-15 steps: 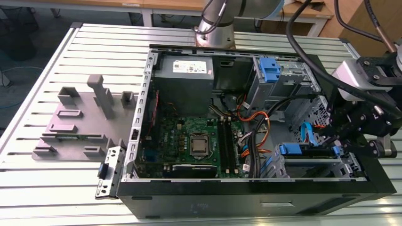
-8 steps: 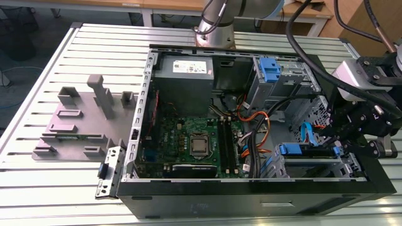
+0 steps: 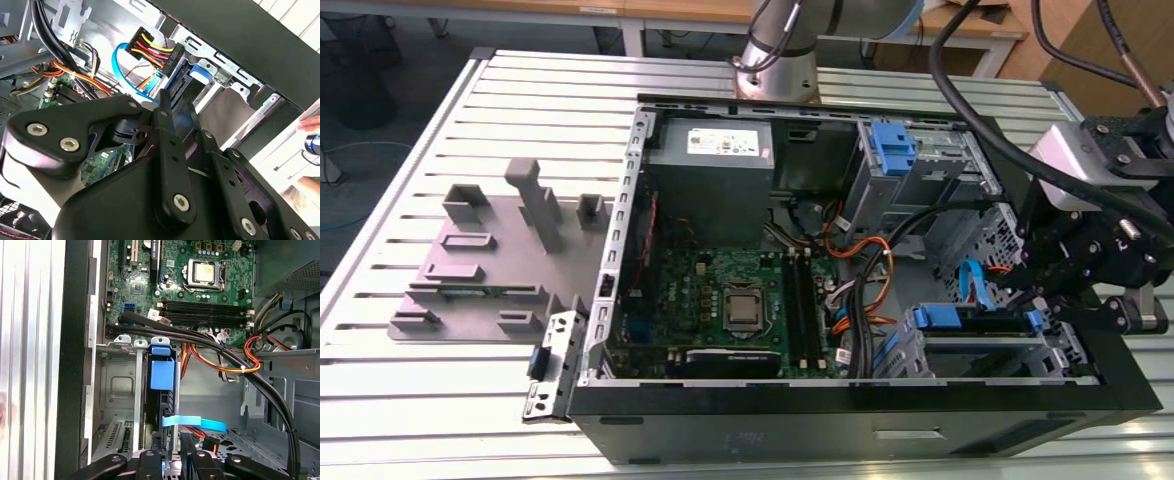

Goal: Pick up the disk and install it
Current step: 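Insert the second disk wire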

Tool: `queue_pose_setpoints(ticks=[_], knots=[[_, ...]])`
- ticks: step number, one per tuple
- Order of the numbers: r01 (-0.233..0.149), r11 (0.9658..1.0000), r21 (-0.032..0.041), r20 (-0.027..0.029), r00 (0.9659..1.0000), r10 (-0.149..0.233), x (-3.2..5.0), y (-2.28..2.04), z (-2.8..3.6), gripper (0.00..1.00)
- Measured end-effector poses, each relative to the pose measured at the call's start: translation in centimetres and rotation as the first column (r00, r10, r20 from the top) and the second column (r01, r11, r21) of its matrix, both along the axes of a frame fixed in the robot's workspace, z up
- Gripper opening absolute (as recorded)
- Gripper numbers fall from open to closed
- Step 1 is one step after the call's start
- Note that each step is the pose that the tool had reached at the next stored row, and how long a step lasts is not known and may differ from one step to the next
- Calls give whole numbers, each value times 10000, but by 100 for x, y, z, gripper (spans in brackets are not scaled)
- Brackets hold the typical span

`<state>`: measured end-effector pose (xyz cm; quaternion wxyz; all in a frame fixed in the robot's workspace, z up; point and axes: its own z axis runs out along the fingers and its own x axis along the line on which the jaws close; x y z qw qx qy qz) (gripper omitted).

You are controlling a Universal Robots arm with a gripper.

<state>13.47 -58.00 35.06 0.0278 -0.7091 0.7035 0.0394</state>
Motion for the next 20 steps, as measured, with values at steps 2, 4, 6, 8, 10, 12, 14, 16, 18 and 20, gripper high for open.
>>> queue_pose_setpoints(ticks=[2,4,6,8,10,12,14,16,18,20], knots=[[0,10000,-3,-1,10000,0,0,3,2,29],[0,10000,-2,0,10000,0,0,13,1,29],[0,10000,0,0,10000,0,0,18,0,29],[-1,10000,-1,0,10000,1,0,26,0,29],[0,10000,-1,0,10000,0,0,34,0,29],[0,10000,0,0,10000,0,0,36,-1,29],[0,10000,-2,0,10000,0,0,41,0,29],[0,10000,-2,0,10000,0,0,49,0,29],[0,10000,-2,0,10000,0,0,49,0,29],[-1,10000,-2,-1,10000,1,5,49,0,29]])
